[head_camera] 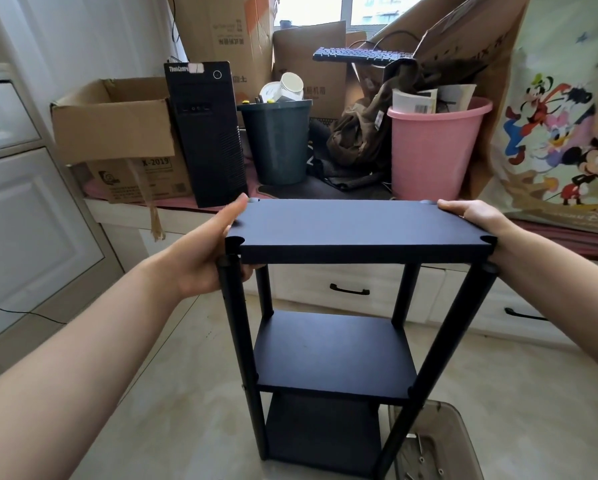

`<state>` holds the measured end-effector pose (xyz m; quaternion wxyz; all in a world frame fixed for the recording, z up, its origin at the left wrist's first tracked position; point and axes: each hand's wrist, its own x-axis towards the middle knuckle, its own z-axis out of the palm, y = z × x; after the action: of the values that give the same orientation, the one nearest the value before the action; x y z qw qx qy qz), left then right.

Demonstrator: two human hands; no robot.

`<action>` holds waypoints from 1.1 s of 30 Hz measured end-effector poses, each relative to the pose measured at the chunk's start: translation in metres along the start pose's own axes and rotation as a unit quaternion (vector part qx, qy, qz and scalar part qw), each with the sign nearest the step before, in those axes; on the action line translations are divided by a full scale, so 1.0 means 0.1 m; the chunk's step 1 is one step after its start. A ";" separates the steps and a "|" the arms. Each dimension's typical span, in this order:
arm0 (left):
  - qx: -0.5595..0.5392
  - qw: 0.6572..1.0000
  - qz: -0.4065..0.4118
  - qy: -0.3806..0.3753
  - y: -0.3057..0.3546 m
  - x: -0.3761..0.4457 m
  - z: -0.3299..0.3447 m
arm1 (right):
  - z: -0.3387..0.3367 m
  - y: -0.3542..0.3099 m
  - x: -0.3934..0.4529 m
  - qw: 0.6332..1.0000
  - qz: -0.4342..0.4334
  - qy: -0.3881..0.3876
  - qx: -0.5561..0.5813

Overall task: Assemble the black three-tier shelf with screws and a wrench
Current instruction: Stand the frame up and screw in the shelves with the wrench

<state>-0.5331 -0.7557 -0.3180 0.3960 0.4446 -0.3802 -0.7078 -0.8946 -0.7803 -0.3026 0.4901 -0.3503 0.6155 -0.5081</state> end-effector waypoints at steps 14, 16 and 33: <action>0.037 0.998 -0.001 0.055 0.05 -0.08 0.10 | 0.01 -0.01 -0.07 1.000 0.005 -0.027 0.001; 0.040 0.997 -0.001 0.062 0.05 -0.08 0.10 | 0.00 -0.02 -0.09 0.999 0.019 -0.037 0.006; 0.077 0.993 0.046 0.074 0.11 0.04 0.12 | 0.01 -0.01 -0.04 1.000 0.012 0.006 -0.004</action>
<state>-0.5430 -0.7617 -0.3055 0.4194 0.5072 -0.4235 -0.6225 -0.8932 -0.7775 -0.3006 0.4909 -0.3417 0.6245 -0.5022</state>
